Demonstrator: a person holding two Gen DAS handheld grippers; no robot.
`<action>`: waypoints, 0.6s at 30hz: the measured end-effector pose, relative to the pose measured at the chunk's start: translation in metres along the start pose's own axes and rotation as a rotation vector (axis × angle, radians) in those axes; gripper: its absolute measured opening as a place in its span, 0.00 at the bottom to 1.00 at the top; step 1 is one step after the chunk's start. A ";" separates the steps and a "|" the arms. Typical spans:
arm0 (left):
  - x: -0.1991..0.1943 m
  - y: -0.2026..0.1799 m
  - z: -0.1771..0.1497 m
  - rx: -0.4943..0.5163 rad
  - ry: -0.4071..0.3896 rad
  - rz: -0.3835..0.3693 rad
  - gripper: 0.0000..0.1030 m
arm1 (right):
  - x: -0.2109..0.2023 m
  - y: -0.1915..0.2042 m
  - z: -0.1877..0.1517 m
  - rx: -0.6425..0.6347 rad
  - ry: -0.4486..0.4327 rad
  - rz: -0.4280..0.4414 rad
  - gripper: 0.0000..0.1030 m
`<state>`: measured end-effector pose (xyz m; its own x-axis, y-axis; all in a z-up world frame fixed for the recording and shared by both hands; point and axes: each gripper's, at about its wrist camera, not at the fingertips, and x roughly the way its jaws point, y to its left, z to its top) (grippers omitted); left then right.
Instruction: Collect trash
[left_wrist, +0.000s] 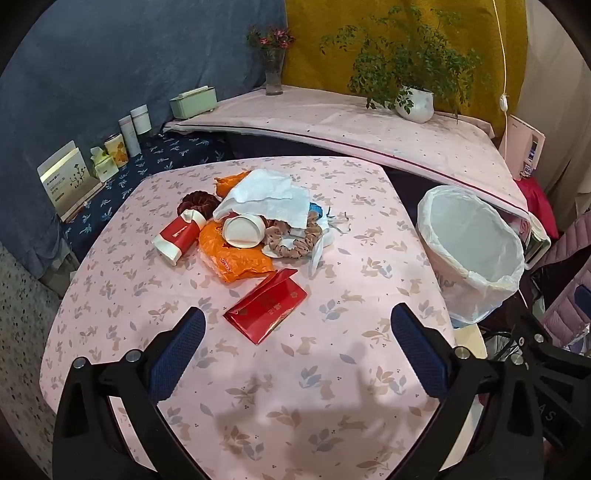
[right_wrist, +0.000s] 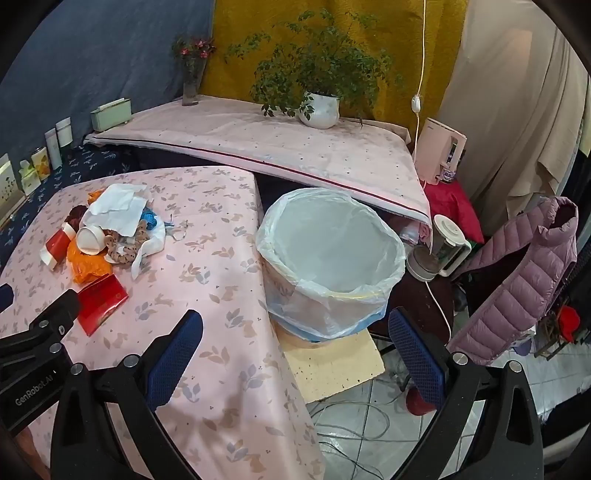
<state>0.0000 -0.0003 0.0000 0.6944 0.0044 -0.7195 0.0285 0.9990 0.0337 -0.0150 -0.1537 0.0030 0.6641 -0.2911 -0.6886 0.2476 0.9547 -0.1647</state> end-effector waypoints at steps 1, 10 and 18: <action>0.000 0.000 0.000 -0.001 0.000 0.000 0.93 | 0.000 0.000 0.000 -0.001 -0.001 -0.001 0.93; -0.003 0.002 0.000 -0.012 0.012 0.005 0.93 | -0.002 0.000 0.000 -0.003 -0.006 0.004 0.93; -0.001 0.007 -0.001 -0.019 0.021 0.010 0.93 | -0.006 0.002 0.000 -0.012 -0.008 0.008 0.93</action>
<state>-0.0010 0.0070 0.0003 0.6791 0.0152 -0.7339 0.0078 0.9996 0.0279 -0.0185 -0.1497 0.0066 0.6715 -0.2835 -0.6846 0.2339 0.9578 -0.1671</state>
